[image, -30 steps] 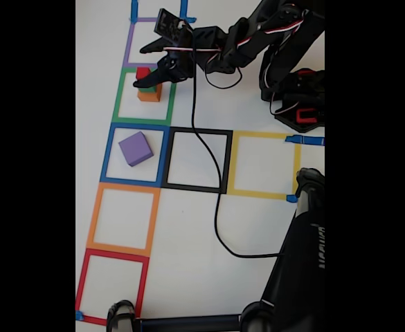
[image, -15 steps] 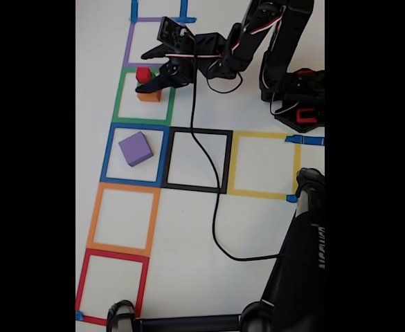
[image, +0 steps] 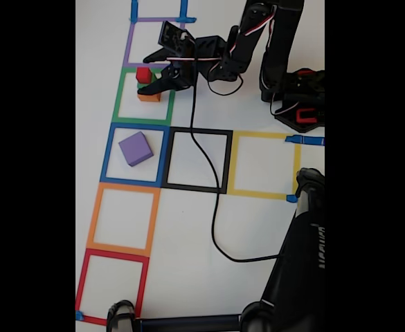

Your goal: Tower of hanoi

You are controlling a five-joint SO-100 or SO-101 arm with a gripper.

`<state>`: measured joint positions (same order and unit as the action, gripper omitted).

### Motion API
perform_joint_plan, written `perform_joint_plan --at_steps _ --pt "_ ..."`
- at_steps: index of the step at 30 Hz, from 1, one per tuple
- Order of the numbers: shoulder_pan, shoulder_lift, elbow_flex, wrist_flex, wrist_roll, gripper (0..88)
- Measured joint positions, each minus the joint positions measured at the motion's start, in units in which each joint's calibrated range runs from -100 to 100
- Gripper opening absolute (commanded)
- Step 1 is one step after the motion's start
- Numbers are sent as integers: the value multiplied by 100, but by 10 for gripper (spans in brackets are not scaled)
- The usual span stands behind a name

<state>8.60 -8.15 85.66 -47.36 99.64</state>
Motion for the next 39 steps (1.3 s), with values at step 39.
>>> perform_joint_plan --at_steps 39 --pt "-59 295 0 -97 0 80"
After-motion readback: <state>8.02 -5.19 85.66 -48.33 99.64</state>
